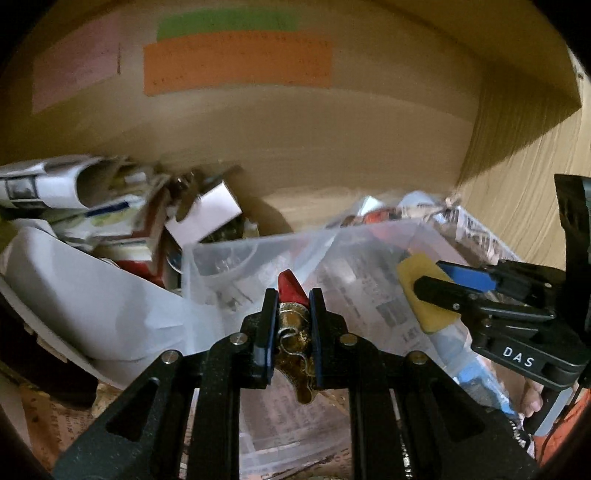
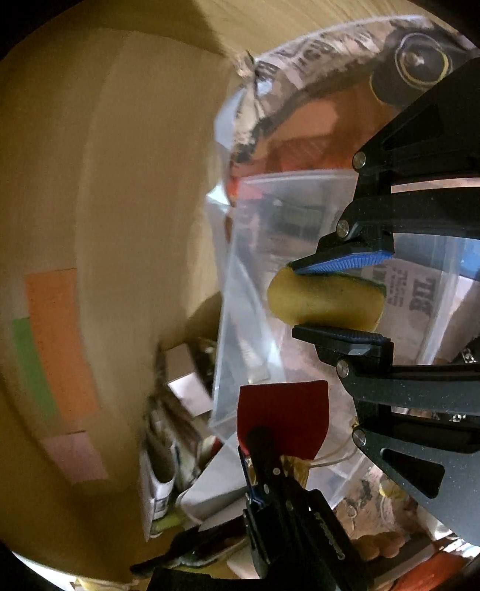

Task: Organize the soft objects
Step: 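Carry both items into the clear box and open both grippers to release them, then grasp the white cloth with the left gripper while the right gripper grasps the black chain-trimmed cap, then lower the white cloth and black cap into the clear box and open both grippers, then grasp the floral scrunchie with the left gripper while the right gripper grasps the grey mesh bag, then carry the scrunchie and mesh bag into the clear box and open both grippers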

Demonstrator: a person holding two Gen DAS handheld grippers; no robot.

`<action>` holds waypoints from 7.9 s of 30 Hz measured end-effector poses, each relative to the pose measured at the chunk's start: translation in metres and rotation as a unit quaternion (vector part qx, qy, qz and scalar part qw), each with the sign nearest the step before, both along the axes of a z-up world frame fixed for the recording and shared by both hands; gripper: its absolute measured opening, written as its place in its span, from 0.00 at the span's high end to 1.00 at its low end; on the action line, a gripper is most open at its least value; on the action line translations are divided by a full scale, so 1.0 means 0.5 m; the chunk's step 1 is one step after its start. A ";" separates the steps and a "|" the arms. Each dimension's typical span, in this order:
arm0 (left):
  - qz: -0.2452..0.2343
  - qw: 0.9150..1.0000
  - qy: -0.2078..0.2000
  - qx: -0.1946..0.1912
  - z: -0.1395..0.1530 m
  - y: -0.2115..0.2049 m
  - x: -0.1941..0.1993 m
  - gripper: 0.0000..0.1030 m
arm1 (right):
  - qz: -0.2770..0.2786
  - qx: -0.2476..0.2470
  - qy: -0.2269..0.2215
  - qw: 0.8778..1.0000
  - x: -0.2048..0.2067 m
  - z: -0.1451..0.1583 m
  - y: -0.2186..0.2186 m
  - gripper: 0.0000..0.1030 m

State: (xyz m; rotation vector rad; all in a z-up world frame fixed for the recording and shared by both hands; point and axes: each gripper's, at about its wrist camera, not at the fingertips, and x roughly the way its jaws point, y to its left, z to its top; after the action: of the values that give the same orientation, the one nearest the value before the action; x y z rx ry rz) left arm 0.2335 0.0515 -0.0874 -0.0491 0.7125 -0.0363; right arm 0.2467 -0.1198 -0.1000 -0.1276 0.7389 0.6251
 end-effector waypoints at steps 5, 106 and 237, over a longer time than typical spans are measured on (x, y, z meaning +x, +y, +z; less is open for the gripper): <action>-0.002 1.000 0.023 0.003 -0.021 -0.002 0.017 0.86 | 0.009 -0.012 0.013 1.000 0.003 -0.015 0.012 0.72; 0.005 0.993 -0.106 -0.046 0.060 0.011 -0.337 0.75 | -0.020 0.073 -0.141 0.987 -0.286 0.101 -0.134 0.66; 0.024 0.997 -0.057 -0.040 0.019 0.051 -0.319 0.78 | -0.057 0.057 -0.065 0.995 -0.253 0.033 -0.165 0.75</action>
State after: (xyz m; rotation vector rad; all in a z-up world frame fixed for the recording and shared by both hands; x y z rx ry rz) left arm 0.0741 0.0771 -0.0779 -0.1387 0.5952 -0.0217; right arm 0.1203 -0.2022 -0.0833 -0.0209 0.5793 0.5431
